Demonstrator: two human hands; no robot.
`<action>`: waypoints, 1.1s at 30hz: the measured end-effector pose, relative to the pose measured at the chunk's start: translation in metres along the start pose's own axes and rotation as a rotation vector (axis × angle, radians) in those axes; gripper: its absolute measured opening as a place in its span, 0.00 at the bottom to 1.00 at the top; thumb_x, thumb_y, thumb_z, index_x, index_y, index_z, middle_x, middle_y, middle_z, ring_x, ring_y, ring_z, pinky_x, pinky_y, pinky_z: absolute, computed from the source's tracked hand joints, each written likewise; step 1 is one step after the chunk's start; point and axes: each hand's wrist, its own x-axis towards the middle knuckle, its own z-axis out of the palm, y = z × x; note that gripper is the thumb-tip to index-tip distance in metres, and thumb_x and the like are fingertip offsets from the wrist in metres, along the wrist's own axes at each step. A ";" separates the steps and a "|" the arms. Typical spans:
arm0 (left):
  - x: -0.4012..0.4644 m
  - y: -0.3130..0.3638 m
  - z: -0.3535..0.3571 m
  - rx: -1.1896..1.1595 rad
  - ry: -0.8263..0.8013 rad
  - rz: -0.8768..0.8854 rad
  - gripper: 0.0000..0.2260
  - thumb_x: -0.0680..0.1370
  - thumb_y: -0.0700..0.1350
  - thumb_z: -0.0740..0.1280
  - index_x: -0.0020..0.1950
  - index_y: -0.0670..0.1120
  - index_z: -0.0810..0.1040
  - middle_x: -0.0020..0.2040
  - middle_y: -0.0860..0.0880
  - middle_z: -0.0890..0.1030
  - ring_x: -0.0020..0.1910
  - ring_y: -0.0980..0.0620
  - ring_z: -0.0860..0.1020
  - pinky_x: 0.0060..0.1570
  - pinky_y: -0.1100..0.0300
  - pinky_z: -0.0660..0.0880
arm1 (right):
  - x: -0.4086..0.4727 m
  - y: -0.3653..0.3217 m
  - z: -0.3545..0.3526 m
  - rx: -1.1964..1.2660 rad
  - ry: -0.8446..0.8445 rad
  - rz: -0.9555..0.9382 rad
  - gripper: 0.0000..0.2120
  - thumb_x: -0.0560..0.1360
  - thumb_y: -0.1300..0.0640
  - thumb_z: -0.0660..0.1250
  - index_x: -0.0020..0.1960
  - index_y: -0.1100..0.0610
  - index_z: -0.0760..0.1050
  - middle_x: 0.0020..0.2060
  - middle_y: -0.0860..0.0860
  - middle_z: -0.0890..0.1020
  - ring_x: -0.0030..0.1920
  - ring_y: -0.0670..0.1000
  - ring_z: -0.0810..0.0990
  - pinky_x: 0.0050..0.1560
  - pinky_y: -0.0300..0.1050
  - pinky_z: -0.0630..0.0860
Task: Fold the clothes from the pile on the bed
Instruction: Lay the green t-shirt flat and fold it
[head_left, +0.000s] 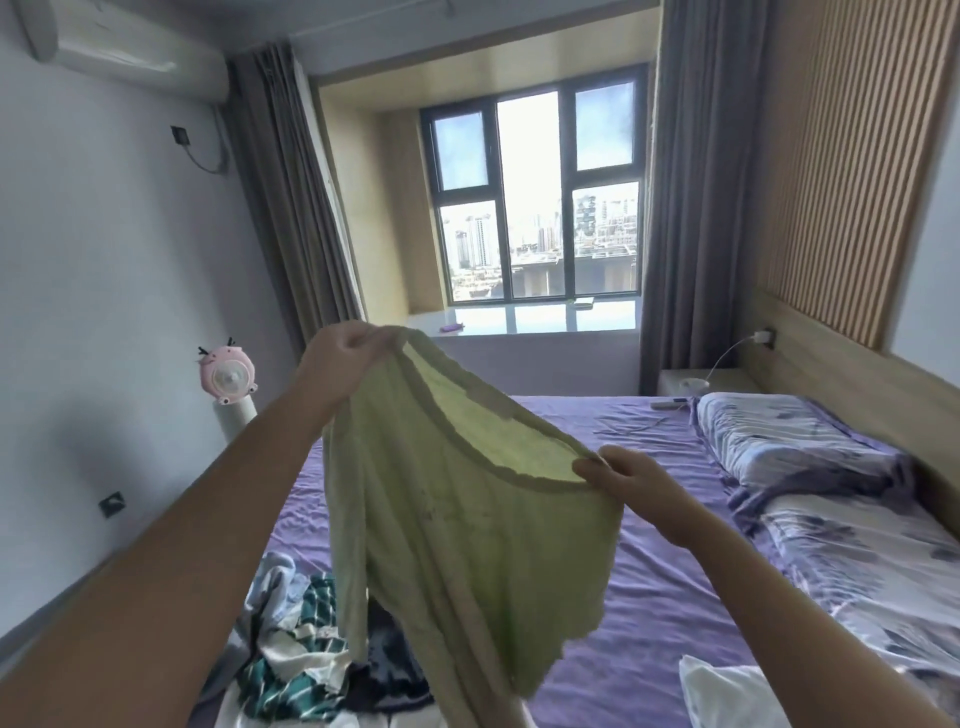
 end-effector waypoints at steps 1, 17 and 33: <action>-0.004 -0.008 0.001 0.000 0.021 -0.028 0.09 0.75 0.54 0.69 0.42 0.50 0.81 0.40 0.47 0.81 0.38 0.53 0.77 0.42 0.57 0.74 | 0.002 -0.002 -0.001 -0.002 0.010 -0.006 0.17 0.74 0.51 0.69 0.33 0.55 0.64 0.29 0.49 0.62 0.29 0.44 0.61 0.28 0.37 0.57; -0.031 -0.062 -0.058 -0.043 0.095 -0.067 0.10 0.76 0.44 0.68 0.51 0.38 0.79 0.40 0.47 0.79 0.38 0.55 0.75 0.33 0.74 0.71 | 0.023 -0.056 0.005 -0.237 0.309 -0.162 0.11 0.77 0.52 0.65 0.42 0.58 0.80 0.31 0.48 0.77 0.34 0.47 0.72 0.32 0.31 0.65; -0.036 -0.085 -0.093 0.030 0.123 0.110 0.05 0.79 0.54 0.62 0.45 0.57 0.74 0.37 0.60 0.77 0.36 0.67 0.74 0.36 0.64 0.69 | -0.020 -0.120 0.032 -0.503 0.670 -0.334 0.09 0.79 0.55 0.61 0.49 0.57 0.79 0.37 0.50 0.79 0.39 0.44 0.73 0.39 0.33 0.66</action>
